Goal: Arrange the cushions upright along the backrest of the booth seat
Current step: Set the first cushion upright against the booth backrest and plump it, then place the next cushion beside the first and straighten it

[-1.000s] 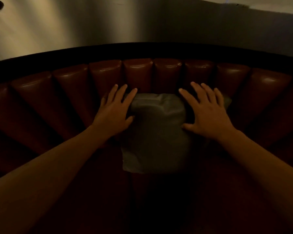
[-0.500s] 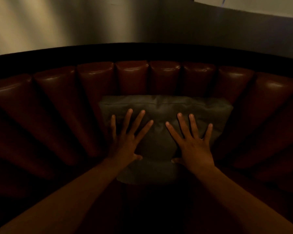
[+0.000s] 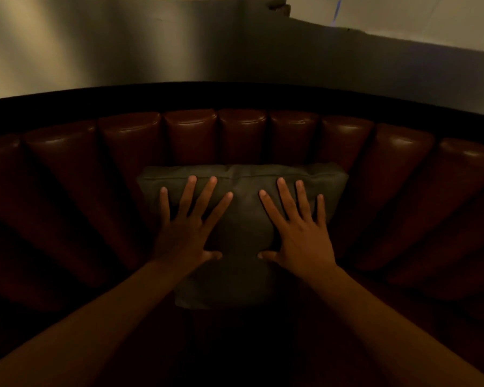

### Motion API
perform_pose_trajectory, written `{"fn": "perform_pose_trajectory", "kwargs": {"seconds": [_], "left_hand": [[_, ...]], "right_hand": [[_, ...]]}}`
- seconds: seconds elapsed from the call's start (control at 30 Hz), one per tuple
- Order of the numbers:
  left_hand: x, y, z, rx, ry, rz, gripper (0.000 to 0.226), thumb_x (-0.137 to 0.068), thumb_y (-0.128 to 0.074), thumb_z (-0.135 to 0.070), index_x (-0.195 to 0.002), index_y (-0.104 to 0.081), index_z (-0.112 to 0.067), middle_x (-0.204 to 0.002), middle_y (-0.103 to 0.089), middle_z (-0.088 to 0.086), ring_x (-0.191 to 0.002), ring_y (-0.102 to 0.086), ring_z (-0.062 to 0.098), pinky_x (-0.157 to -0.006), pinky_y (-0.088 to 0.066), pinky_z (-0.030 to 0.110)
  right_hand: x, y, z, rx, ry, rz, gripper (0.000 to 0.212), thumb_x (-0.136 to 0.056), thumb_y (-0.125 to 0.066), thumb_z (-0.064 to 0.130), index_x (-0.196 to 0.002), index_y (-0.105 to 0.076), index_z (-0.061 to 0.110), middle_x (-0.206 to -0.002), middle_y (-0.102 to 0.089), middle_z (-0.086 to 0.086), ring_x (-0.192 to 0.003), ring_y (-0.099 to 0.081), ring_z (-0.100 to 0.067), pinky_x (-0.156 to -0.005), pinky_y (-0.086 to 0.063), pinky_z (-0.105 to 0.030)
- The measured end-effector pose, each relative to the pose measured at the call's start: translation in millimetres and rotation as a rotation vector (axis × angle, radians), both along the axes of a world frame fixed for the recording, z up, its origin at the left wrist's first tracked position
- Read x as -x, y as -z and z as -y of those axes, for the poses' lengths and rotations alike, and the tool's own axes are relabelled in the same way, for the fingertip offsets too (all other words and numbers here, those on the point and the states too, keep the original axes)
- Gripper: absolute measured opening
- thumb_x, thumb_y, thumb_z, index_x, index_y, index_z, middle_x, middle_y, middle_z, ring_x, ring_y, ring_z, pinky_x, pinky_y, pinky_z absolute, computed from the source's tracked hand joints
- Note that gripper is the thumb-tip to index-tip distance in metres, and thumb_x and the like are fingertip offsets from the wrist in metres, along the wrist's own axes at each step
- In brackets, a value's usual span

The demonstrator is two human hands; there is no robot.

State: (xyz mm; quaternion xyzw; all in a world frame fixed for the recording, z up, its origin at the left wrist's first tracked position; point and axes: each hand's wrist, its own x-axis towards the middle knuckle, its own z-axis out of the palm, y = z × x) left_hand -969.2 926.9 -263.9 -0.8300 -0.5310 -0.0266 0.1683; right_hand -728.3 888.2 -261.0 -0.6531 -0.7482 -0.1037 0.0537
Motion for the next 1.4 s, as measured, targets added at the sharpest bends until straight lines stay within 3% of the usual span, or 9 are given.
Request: {"fn": "perform_pose_trajectory", "kwargs": {"seconds": [0.13, 0.33, 0.47, 0.6, 0.77, 0.87, 0.93, 1.2, 1.4], "left_hand": [[-4, -1, 2, 0.041, -0.043, -0.001, 0.143, -0.05, -0.073, -0.083, -0.159, 0.007, -0.035, -0.169, 0.01, 0.009, -0.153, 0.008, 0.041, -0.11, -0.005, 0.078], [-31, -79, 16, -0.093, 0.14, 0.087, 0.117, -0.068, -0.047, -0.091, -0.161, -0.01, -0.03, -0.169, 0.002, 0.012, -0.154, 0.005, 0.041, -0.115, -0.006, 0.073], [-70, -153, 30, -0.12, 0.212, 0.13, 0.102, -0.081, -0.041, -0.083, -0.161, -0.004, -0.031, -0.169, 0.005, 0.01, -0.154, 0.011, 0.036, -0.121, -0.004, 0.064], [-134, -204, 81, -0.033, 0.338, 0.214, 0.093, -0.086, -0.045, -0.075, -0.16, -0.008, -0.031, -0.169, -0.003, 0.008, -0.155, 0.006, 0.032, -0.123, -0.008, 0.059], [-262, -242, 199, 0.047, 0.561, 0.201, 0.091, -0.086, -0.045, -0.074, -0.16, -0.015, -0.029, -0.167, -0.014, 0.006, -0.155, -0.009, 0.03, -0.122, -0.018, 0.057], [-342, -263, 287, 0.138, 0.692, 0.283, 0.08, -0.087, -0.055, -0.067, -0.151, -0.037, -0.025, -0.154, -0.044, 0.003, -0.139, -0.044, 0.024, -0.11, -0.039, 0.045], [-392, -269, 347, 0.223, 0.787, 0.328, 0.073, -0.087, -0.06, -0.063, -0.147, -0.043, -0.025, -0.146, -0.052, 0.003, -0.127, -0.054, 0.025, -0.1, -0.047, 0.045], [-569, -272, 580, 0.315, 1.155, 0.256, 0.068, -0.09, -0.056, -0.062, -0.146, -0.045, -0.025, -0.147, -0.051, 0.002, -0.13, -0.053, 0.025, -0.098, -0.051, 0.046], [-691, -267, 719, 0.361, 1.413, 0.239, 0.068, -0.091, -0.055, -0.062, -0.147, -0.044, -0.024, -0.148, -0.05, 0.002, -0.133, -0.049, 0.026, -0.1, -0.048, 0.047]], "right_hand": [[-2, -6, -1, 0.063, -0.029, 0.013, 0.136, -0.064, -0.072, 0.08, -0.159, 0.016, 0.04, -0.168, 0.026, -0.001, -0.153, 0.026, -0.032, -0.121, 0.008, -0.065], [-32, -74, 33, -0.081, 0.053, -0.097, 0.121, -0.074, -0.059, 0.084, -0.159, 0.017, 0.041, -0.168, 0.025, -0.001, -0.155, 0.022, -0.033, -0.124, 0.004, -0.06], [-68, -143, 74, -0.174, 0.167, -0.206, 0.111, -0.083, -0.057, 0.077, -0.159, 0.016, 0.041, -0.169, 0.024, -0.001, -0.158, 0.001, -0.032, -0.125, -0.006, -0.058], [-122, -200, 146, -0.25, 0.265, -0.243, 0.1, -0.089, -0.057, 0.07, -0.161, 0.006, 0.04, -0.172, 0.003, -0.006, -0.155, -0.017, -0.031, -0.124, -0.016, -0.057], [-224, -238, 292, -0.285, 0.453, -0.173, 0.096, -0.089, -0.051, 0.074, -0.162, 0.0, 0.037, -0.17, -0.016, -0.007, -0.154, -0.021, -0.033, -0.123, -0.02, -0.057], [-296, -257, 410, -0.275, 0.637, -0.132, 0.088, -0.088, -0.051, 0.073, -0.159, -0.026, 0.029, -0.161, -0.037, -0.007, -0.15, -0.028, -0.032, -0.123, -0.021, -0.054], [-336, -266, 495, -0.265, 0.743, -0.117, 0.08, -0.088, -0.054, 0.072, -0.152, -0.041, 0.026, -0.152, -0.047, -0.005, -0.145, -0.036, -0.031, -0.122, -0.024, -0.053], [-427, -265, 793, -0.205, 1.117, -0.095, 0.082, -0.091, -0.051, 0.072, -0.156, -0.036, 0.025, -0.155, -0.044, -0.006, -0.144, -0.037, -0.029, -0.122, -0.025, -0.05], [-476, -245, 937, -0.204, 1.391, -0.128, 0.081, -0.09, -0.051, 0.072, -0.153, -0.04, 0.023, -0.151, -0.048, -0.007, -0.139, -0.043, -0.031, -0.117, -0.031, -0.05]]}}
